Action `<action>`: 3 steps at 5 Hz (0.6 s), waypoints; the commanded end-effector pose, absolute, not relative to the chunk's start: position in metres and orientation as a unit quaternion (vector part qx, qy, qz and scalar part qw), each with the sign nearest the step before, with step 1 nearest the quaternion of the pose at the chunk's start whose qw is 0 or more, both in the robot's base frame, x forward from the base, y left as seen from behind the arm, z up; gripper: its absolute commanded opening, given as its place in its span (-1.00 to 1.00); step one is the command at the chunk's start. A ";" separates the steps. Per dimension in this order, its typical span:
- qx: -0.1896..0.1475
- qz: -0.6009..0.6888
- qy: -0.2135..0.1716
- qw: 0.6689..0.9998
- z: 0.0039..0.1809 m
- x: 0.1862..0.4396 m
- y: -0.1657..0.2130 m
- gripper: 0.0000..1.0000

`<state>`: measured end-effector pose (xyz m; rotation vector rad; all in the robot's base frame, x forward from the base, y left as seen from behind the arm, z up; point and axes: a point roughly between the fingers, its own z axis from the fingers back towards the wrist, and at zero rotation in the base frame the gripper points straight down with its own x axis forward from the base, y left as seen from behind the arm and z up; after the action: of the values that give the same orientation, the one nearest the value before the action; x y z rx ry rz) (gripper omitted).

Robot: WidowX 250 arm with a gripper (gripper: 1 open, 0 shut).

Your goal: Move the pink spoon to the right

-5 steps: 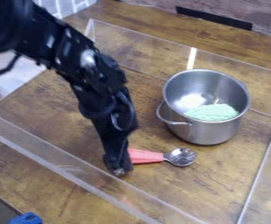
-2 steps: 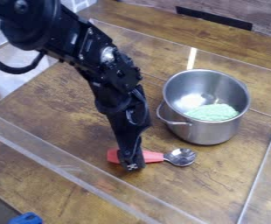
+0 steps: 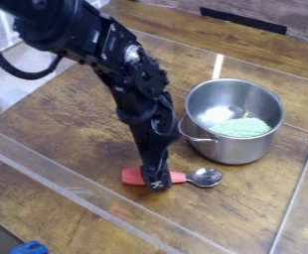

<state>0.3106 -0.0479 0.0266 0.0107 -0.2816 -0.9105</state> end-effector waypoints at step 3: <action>-0.012 -0.437 -0.156 0.886 0.041 0.325 -0.040 1.00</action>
<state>0.3159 -0.0455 0.0288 -0.0460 -0.2813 -0.9229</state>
